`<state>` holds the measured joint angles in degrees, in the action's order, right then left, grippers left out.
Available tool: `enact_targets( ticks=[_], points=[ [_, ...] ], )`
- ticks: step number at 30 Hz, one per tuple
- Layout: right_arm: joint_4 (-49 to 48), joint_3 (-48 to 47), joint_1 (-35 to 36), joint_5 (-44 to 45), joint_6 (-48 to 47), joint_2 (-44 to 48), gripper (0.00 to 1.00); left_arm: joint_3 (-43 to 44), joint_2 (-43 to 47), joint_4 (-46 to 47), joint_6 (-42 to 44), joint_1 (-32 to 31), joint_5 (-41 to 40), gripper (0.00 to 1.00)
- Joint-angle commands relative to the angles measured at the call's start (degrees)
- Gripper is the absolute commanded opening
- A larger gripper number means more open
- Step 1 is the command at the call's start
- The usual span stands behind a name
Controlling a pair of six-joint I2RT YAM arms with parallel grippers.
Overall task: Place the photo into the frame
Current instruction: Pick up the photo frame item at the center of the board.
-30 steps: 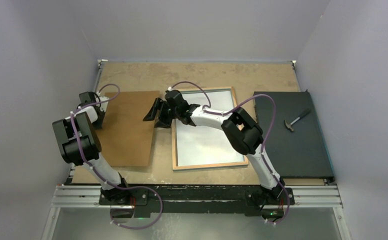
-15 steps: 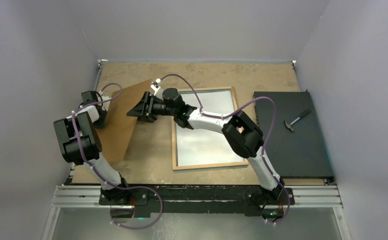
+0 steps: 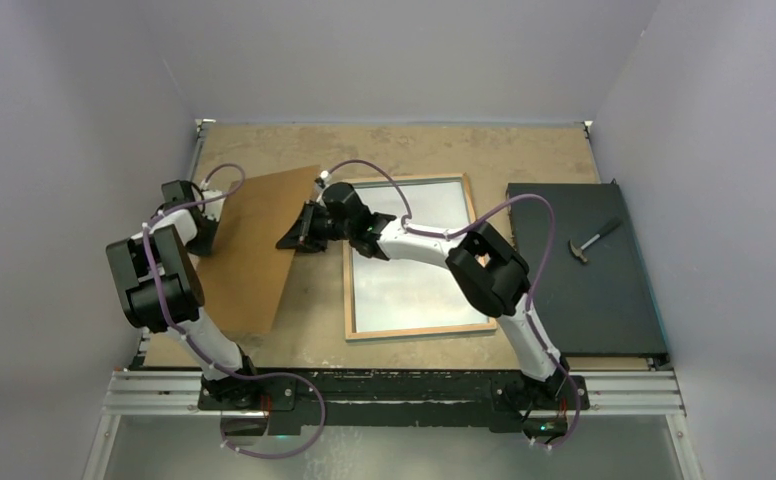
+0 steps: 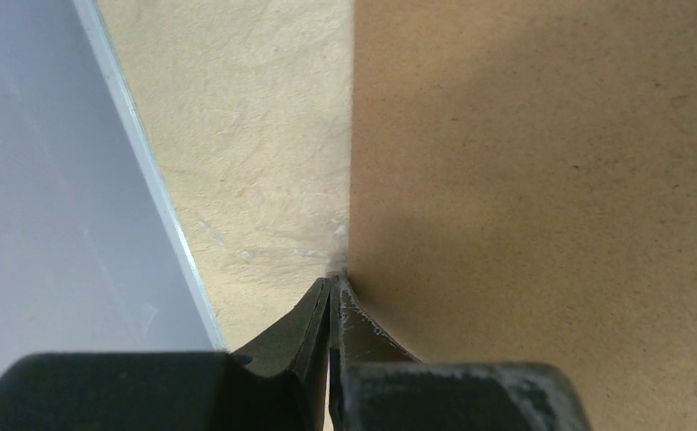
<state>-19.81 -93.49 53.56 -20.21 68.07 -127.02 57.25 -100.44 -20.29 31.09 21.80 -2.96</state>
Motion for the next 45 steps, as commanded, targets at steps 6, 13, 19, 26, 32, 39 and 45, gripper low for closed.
enact_targets(
  ticks=[6, 13, 19, 26, 32, 39, 45],
  points=[
    [8.29, -3.75, -2.60, 4.79, -3.97, 7.86, 0.00, 17.27, 3.10, -30.28, -6.49, -1.85, 28.86, 0.23],
    [16.25, -8.61, -6.01, 9.31, -6.94, 13.54, 0.00, 30.00, 12.29, -36.49, -6.39, -8.83, 34.10, 0.56],
    [19.61, -9.39, -8.59, 11.82, -7.00, 18.29, 0.00, 27.47, 22.23, -36.80, 2.56, -9.60, 44.47, 0.69],
    [21.44, -10.69, -14.84, 11.69, -5.94, 23.33, 0.00, 22.04, 30.27, -44.06, 21.28, -9.59, 50.04, 0.69],
    [22.76, -8.50, -20.18, 10.74, -2.07, 27.36, 0.00, 15.30, 39.92, -44.06, 35.43, -9.58, 53.85, 0.70],
    [23.41, -6.46, -22.12, 8.98, 1.74, 29.74, 0.00, 8.26, 42.44, -28.86, 35.78, -9.67, 50.07, 0.70],
    [23.78, -4.49, -22.67, 7.52, 7.72, 32.15, 0.00, 1.43, 47.80, -9.02, 29.17, -11.23, 51.98, 0.69]
  ],
)
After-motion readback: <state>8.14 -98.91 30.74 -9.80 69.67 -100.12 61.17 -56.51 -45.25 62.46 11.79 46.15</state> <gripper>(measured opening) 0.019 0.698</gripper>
